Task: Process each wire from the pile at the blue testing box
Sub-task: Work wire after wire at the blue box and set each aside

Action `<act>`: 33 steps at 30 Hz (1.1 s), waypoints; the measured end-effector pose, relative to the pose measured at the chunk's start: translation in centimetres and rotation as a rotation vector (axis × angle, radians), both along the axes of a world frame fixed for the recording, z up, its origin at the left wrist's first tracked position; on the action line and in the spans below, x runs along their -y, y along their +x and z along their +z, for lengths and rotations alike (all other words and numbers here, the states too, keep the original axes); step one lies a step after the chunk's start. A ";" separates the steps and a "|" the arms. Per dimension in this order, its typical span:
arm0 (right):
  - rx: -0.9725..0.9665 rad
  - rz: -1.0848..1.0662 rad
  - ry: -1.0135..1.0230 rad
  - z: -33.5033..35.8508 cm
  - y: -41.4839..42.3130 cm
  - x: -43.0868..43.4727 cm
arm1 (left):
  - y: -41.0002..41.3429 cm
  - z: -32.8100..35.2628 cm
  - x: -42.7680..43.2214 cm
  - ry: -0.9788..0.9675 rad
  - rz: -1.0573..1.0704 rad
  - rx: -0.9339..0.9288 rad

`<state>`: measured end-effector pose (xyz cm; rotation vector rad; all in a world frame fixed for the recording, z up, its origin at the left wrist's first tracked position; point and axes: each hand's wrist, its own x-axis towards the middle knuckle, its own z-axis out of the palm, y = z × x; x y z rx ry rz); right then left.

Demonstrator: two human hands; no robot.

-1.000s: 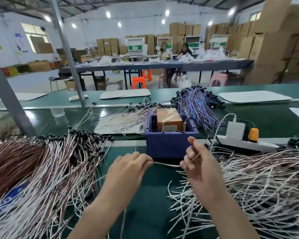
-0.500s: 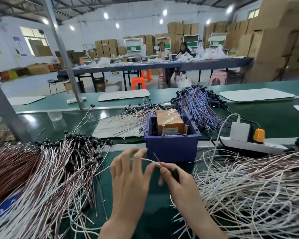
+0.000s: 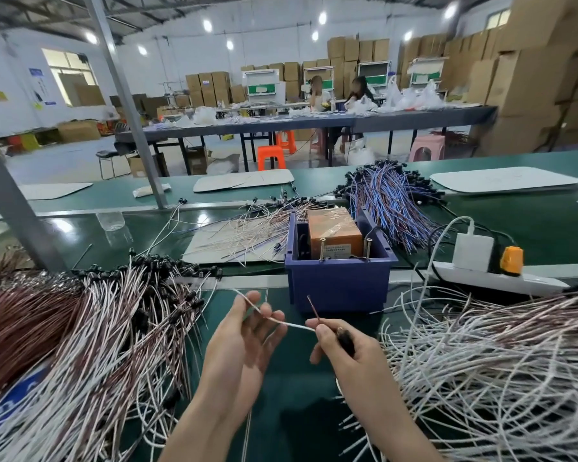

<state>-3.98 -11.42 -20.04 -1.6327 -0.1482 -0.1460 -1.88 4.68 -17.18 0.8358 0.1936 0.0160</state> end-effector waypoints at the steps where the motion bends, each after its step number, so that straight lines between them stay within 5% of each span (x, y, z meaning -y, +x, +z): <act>1: 0.005 -0.007 -0.002 0.0 0.0 0.0 | -0.1 -0.1 0.0 0.015 0.001 0.004; 17: 0.141 -0.386 0.240 2.2 0.9 3.1 | 0.8 0.1 1.3 0.149 0.037 0.198; 25: 0.137 -0.634 0.277 2.6 3.4 4.5 | 1.5 -0.7 2.4 0.190 0.073 0.101; 33: 0.201 -0.664 0.257 1.7 3.2 4.6 | 0.4 -1.3 3.6 0.512 0.099 0.245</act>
